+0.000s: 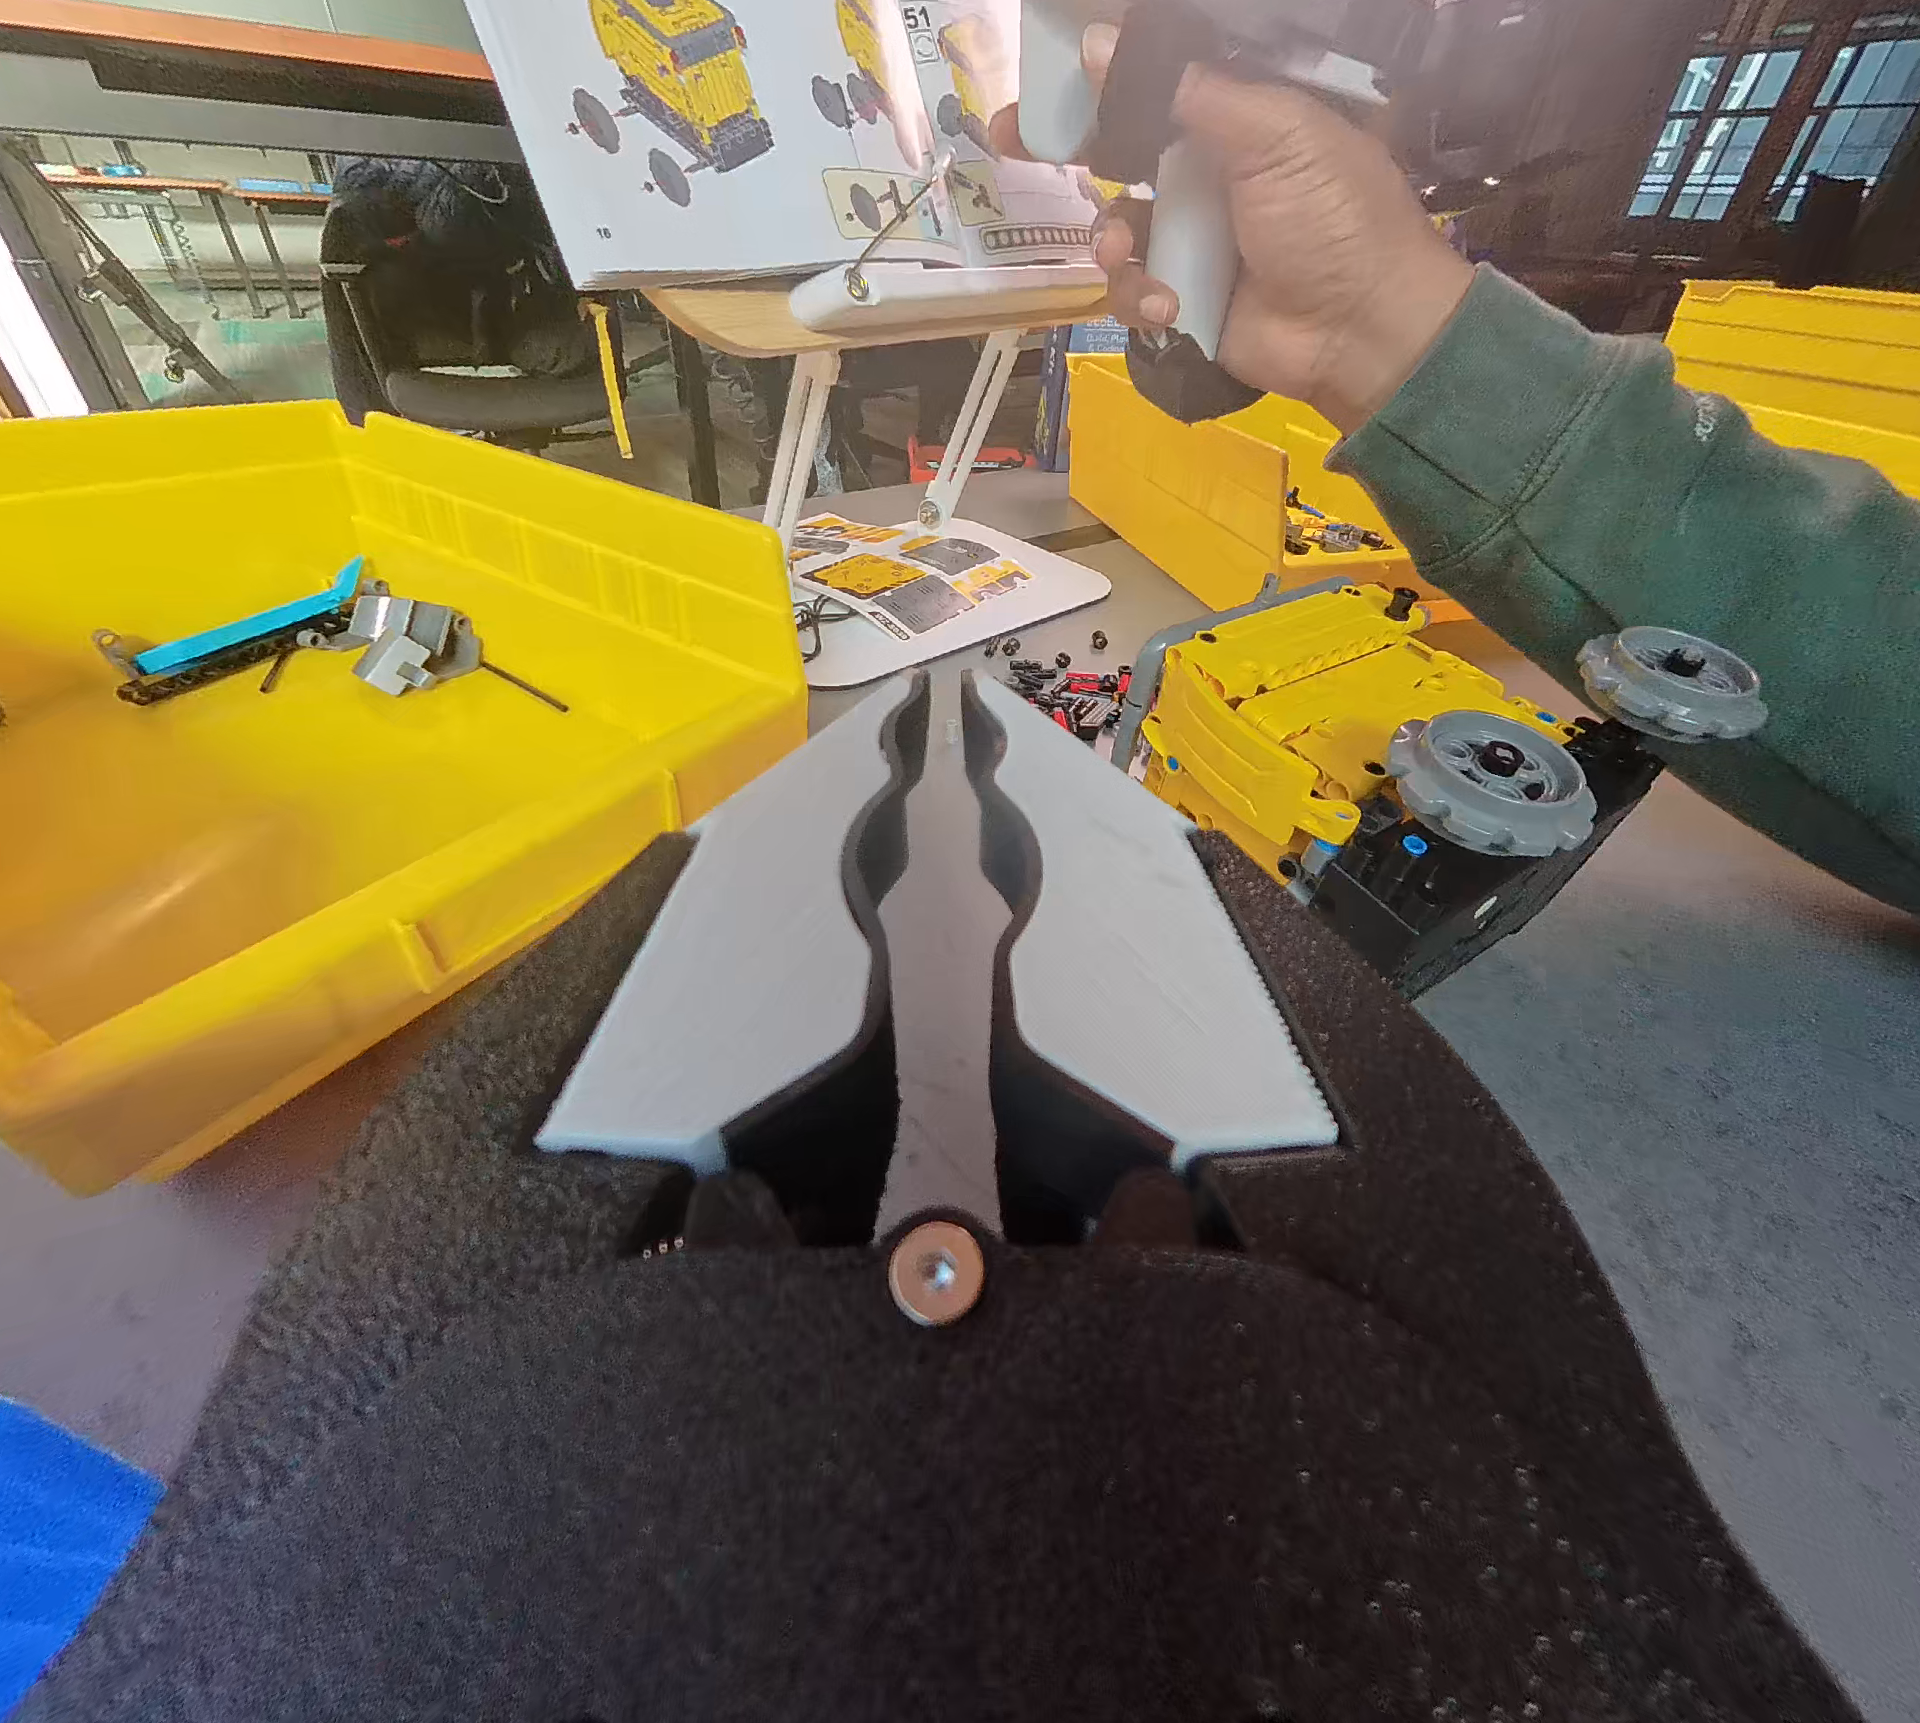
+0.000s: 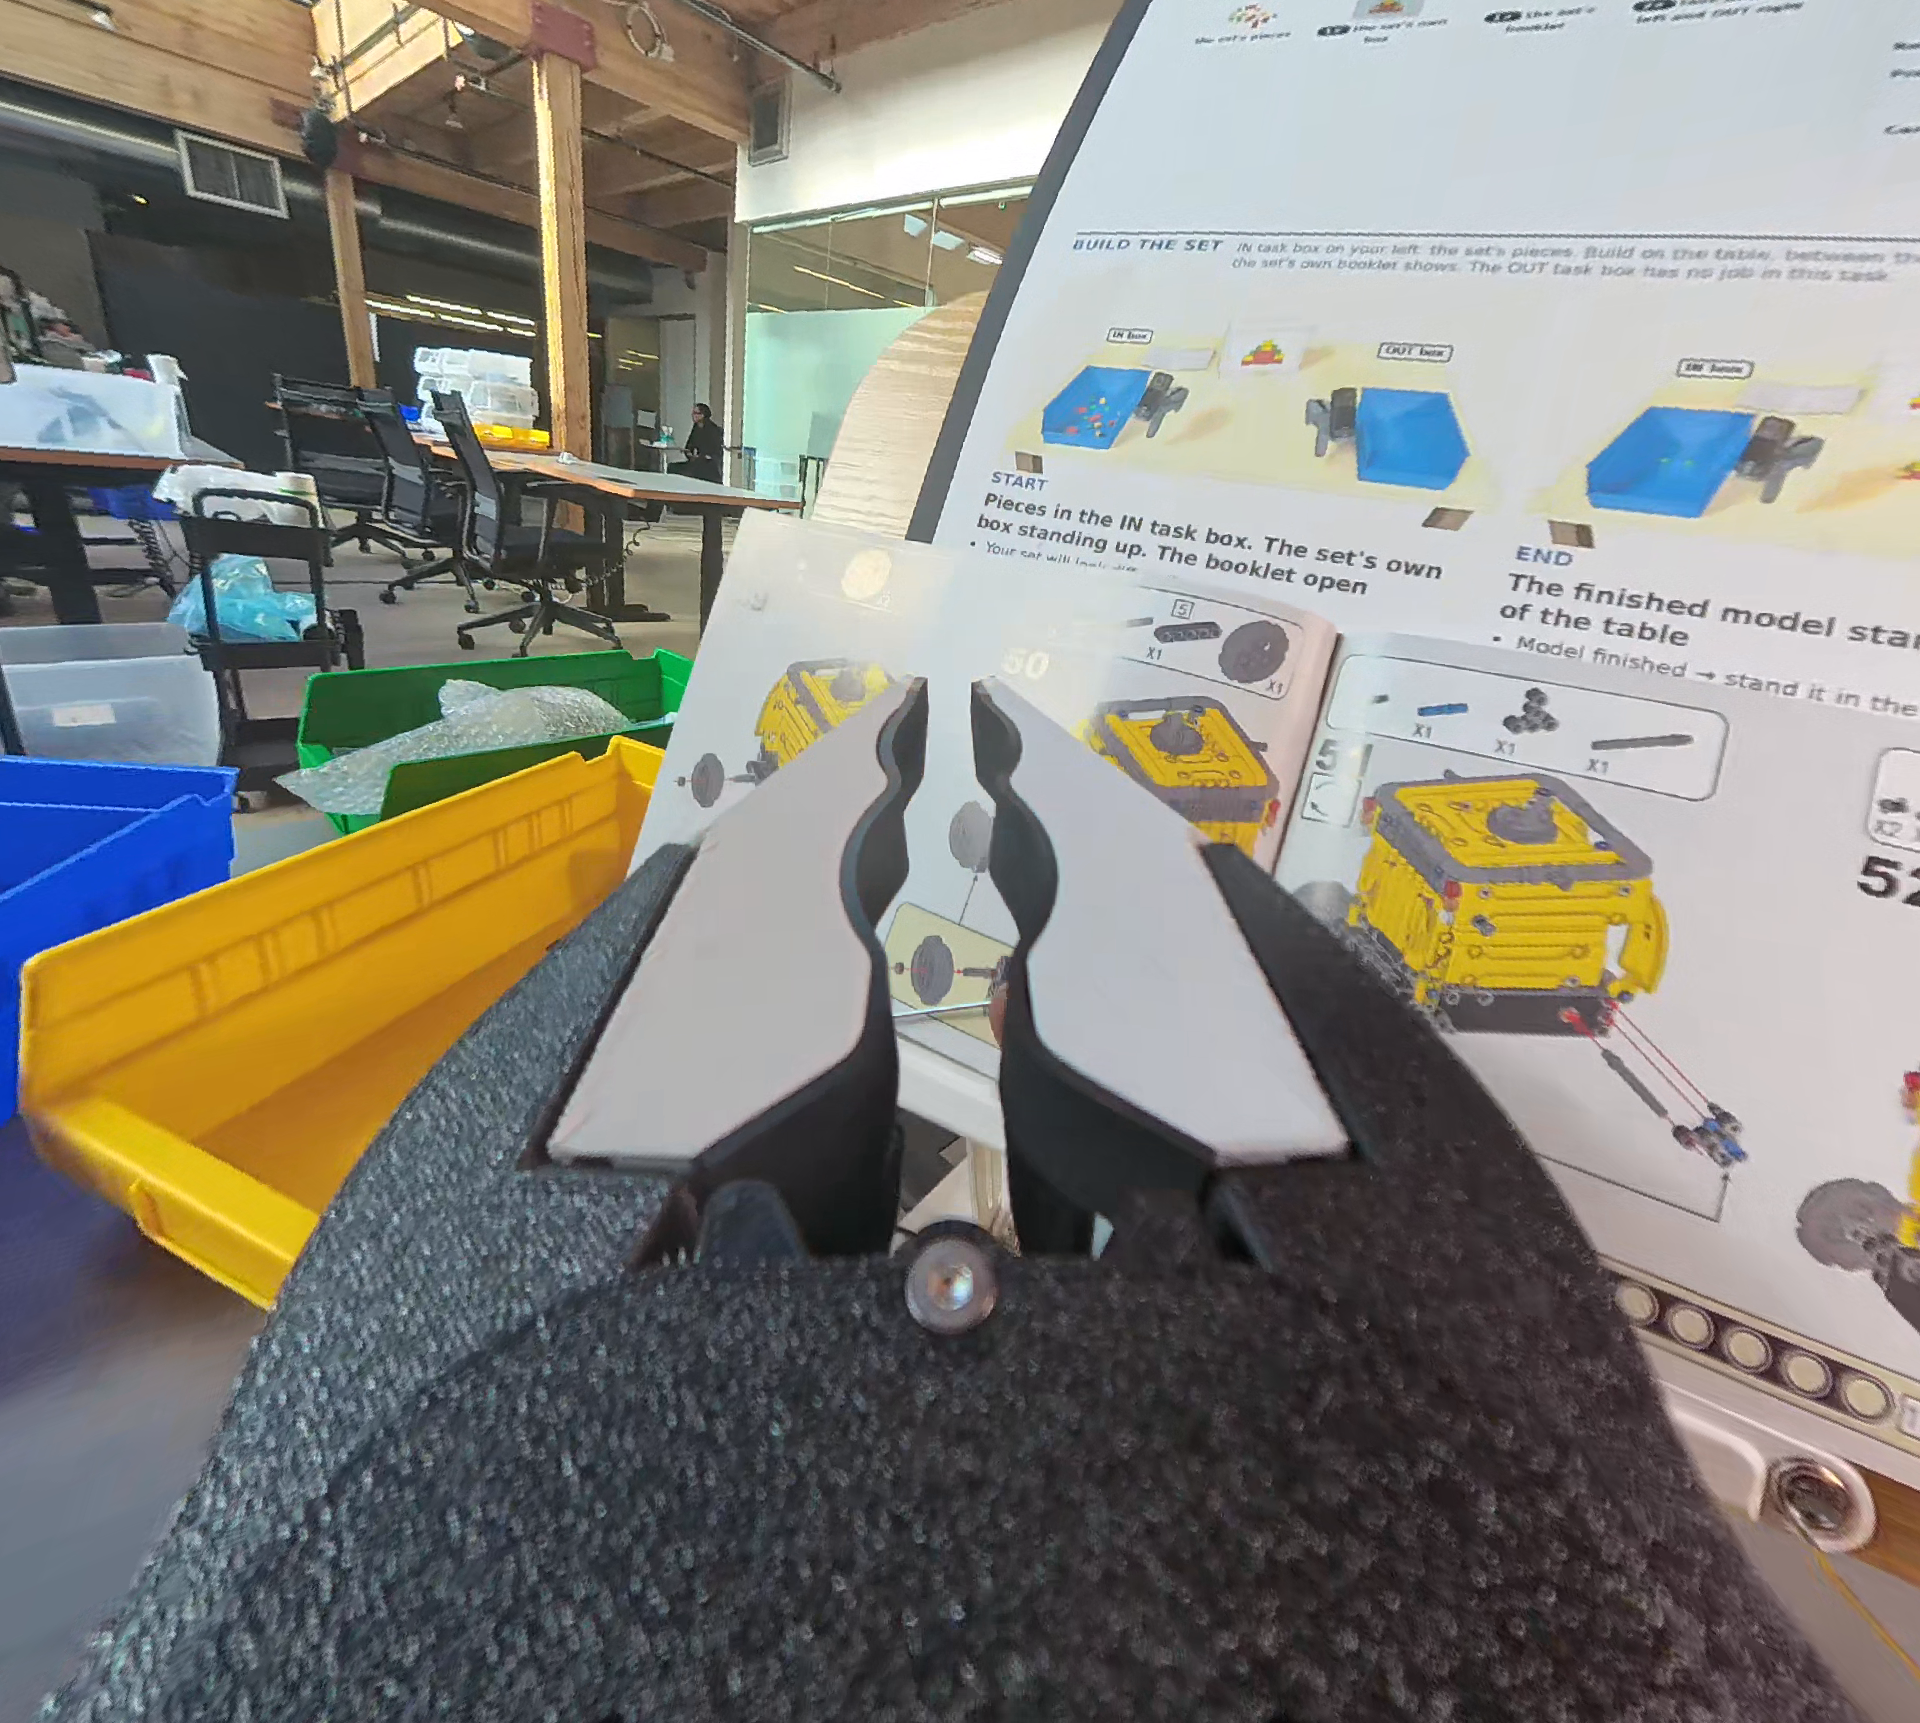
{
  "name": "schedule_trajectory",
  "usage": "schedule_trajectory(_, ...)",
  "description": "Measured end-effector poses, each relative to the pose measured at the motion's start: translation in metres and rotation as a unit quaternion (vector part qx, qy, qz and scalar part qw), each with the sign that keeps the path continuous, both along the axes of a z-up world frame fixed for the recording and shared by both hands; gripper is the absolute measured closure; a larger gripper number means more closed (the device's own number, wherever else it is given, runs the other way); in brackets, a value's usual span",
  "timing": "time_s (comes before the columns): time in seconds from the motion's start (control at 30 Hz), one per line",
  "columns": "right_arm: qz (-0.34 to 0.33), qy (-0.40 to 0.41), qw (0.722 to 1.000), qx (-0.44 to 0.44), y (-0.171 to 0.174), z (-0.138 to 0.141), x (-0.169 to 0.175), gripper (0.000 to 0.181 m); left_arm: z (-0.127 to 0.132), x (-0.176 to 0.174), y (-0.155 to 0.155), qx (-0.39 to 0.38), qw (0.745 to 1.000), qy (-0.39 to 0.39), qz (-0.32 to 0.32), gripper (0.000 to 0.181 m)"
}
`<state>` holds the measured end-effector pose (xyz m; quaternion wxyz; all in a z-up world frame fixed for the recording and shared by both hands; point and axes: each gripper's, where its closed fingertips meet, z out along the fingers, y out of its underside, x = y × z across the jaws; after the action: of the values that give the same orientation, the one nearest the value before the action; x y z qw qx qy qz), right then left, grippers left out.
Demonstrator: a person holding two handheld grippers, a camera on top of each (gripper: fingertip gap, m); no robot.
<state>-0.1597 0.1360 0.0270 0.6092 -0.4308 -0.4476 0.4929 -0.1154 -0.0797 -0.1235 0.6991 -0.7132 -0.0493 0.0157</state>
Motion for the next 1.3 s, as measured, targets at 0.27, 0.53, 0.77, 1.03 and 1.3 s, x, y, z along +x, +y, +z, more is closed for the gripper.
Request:
schedule_trajectory(0.27, 0.008, -0.022, 0.999, 0.033, 0.009, -0.017, 0.0, 0.178, -0.012, -0.001, 0.006, -0.018, 0.999, -0.033, -0.013, 0.175)
schedule_trajectory(0.53, -0.023, -0.039, 0.998, 0.052, 0.027, -0.015, 0.009, 0.177, -0.01, -0.006, 0.004, -0.009, 0.999, -0.04, -0.005, 0.174)
schedule_trajectory(0.77, -0.07, -0.031, 0.997, 0.003, 0.058, -0.012, 0.02, 0.173, -0.004, -0.003, -0.001, -0.001, 0.999, -0.036, -0.005, 0.172)
schedule_trajectory(1.03, -0.058, -0.038, 0.998, 0.001, 0.059, -0.014, 0.02, 0.173, -0.003, -0.007, -0.002, 0.005, 0.998, -0.057, -0.002, 0.165)
schedule_trajectory(1.3, -0.027, -0.057, 0.997, 0.036, 0.042, -0.014, -0.009, 0.176, -0.011, -0.012, 0.0, -0.009, 0.998, -0.064, 0.009, 0.159)
